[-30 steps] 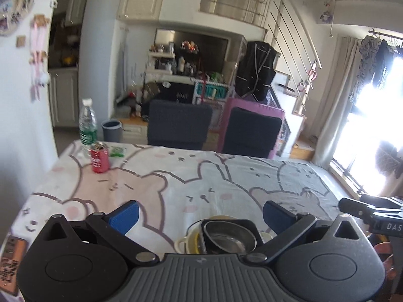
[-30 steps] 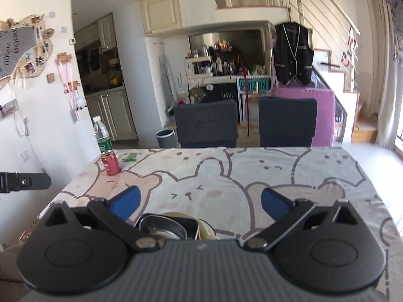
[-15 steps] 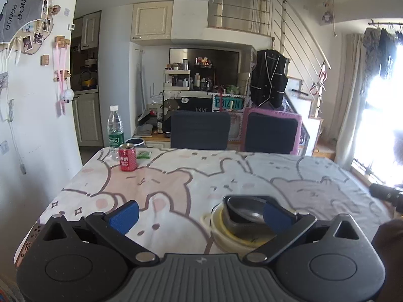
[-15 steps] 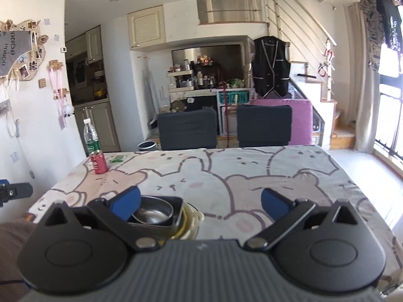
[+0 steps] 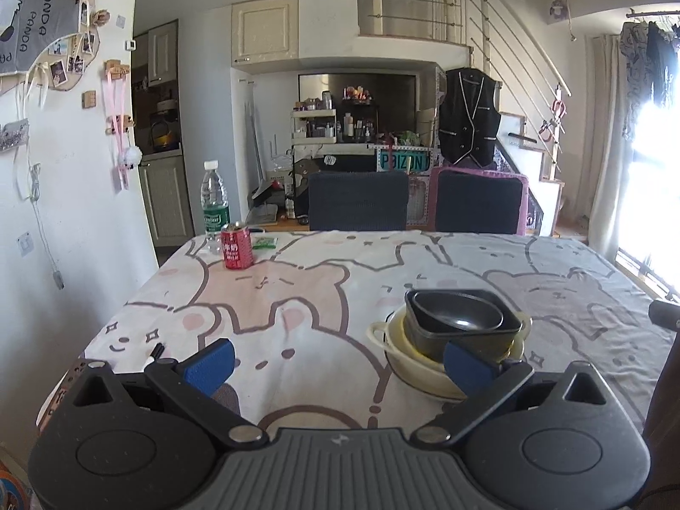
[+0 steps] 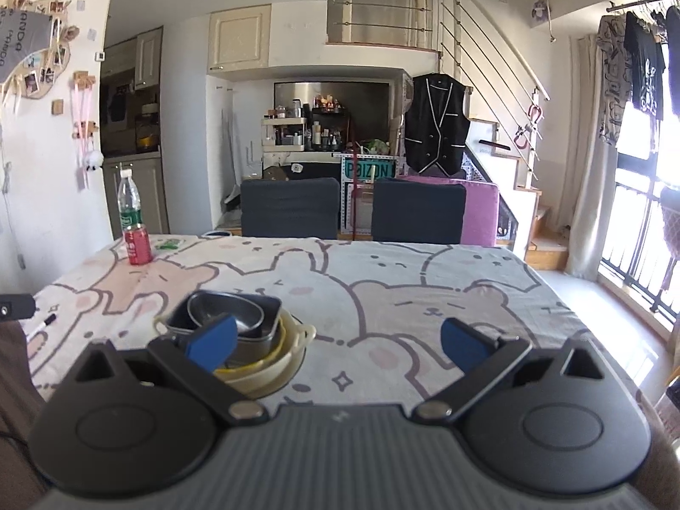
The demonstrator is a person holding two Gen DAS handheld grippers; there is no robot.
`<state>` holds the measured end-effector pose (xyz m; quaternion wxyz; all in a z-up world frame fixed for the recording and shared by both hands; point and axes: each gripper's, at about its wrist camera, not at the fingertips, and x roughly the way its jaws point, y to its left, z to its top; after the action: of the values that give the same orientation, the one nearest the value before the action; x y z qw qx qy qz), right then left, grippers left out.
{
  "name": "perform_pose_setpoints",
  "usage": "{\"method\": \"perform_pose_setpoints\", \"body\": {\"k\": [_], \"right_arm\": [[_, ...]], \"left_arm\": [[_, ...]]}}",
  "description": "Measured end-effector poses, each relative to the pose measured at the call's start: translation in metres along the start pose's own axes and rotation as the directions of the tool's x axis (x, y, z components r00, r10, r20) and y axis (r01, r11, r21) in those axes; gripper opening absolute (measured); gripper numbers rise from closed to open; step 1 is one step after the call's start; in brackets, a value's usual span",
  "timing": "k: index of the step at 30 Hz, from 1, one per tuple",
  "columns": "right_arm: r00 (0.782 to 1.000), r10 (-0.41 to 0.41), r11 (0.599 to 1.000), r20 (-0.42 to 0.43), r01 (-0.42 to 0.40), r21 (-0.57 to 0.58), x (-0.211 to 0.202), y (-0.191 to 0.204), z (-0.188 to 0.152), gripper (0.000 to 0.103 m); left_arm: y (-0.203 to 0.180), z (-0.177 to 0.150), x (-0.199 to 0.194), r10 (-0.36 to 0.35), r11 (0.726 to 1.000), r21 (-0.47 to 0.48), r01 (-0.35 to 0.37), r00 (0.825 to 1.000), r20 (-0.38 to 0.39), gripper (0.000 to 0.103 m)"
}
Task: Organize plates and bowls
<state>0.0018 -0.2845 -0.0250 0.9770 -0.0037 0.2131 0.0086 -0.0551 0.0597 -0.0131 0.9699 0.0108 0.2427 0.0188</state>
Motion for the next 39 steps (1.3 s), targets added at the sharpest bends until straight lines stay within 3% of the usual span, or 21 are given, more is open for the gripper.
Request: {"method": "perform_pose_setpoints", "body": {"k": [10, 39], "right_arm": [[1.0, -0.008, 1.0, 0.019, 0.008, 0.009, -0.004, 0.0, -0.012, 0.103], [1.0, -0.013, 1.0, 0.013, 0.013, -0.014, -0.004, 0.006, -0.017, 0.103]], "left_arm": [[-0.001, -0.009, 0.002, 0.021, 0.999, 0.027, -0.021, 1.0, 0.0, 0.103], [-0.003, -0.009, 0.004, -0.009, 1.0, 0.023, 0.009, 1.0, -0.004, 0.103]]}}
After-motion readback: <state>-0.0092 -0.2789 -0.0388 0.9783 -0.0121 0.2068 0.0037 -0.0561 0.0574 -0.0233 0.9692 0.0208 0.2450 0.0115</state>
